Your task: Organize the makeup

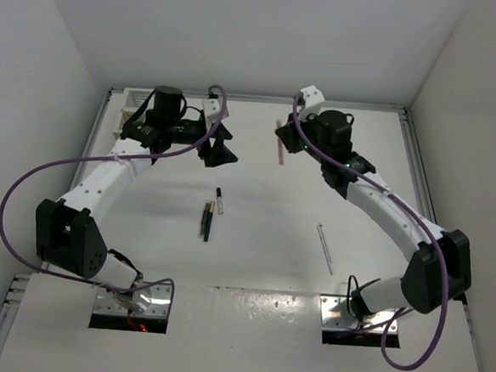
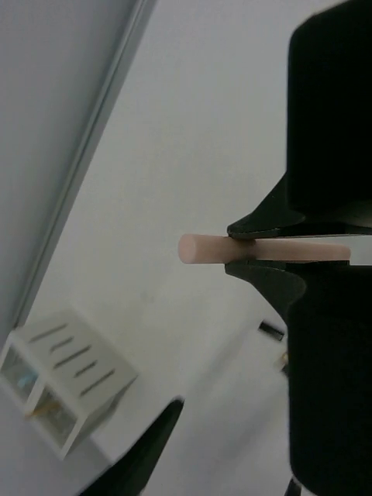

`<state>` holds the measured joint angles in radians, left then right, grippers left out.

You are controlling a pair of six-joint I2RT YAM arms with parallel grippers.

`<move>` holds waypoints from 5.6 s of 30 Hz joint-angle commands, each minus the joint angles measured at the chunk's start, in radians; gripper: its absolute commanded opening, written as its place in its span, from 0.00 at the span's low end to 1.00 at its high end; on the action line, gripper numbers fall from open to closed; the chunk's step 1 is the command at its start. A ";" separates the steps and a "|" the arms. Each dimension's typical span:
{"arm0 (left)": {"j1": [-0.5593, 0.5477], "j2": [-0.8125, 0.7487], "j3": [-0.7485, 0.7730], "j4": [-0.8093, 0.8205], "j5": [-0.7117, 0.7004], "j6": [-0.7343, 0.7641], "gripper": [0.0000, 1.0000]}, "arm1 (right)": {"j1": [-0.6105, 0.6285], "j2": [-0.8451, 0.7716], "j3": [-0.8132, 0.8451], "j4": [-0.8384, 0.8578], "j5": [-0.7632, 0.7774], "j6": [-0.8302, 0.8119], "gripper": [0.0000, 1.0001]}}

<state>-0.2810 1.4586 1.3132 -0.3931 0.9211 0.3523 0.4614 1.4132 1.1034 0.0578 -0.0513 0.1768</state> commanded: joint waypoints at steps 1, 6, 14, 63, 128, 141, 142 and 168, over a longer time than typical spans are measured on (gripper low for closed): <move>0.011 -0.001 -0.006 0.226 0.064 -0.189 0.79 | 0.039 0.093 0.065 0.278 -0.198 0.141 0.00; 0.011 0.008 -0.051 0.307 0.033 -0.220 0.81 | 0.097 0.164 0.119 0.455 -0.246 0.236 0.00; 0.022 0.008 -0.101 0.376 -0.075 -0.243 0.81 | 0.149 0.253 0.157 0.550 -0.262 0.349 0.00; 0.559 0.623 0.354 0.928 -0.449 -0.282 0.00 | -0.141 0.195 -0.063 0.180 -0.156 0.164 1.00; -0.084 0.085 -0.388 0.014 -0.568 -0.145 0.66 | -0.150 -0.273 -0.424 -0.624 0.194 0.174 0.70; -0.162 0.150 -0.448 0.109 -0.706 -0.255 0.55 | -0.150 -0.369 -0.478 -0.635 0.255 0.145 0.70; -0.162 0.151 -0.457 0.109 -0.750 -0.269 0.53 | -0.152 -0.370 -0.479 -0.638 0.258 0.145 0.70; -0.087 0.080 -0.289 0.060 -0.585 -0.113 0.63 | -0.168 -0.160 -0.404 -0.532 0.062 0.107 0.71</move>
<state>-0.3519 1.5501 0.9356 -0.3527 0.2607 0.1913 0.2974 1.1530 0.6151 -0.5289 0.0849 0.3080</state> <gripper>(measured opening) 0.633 0.711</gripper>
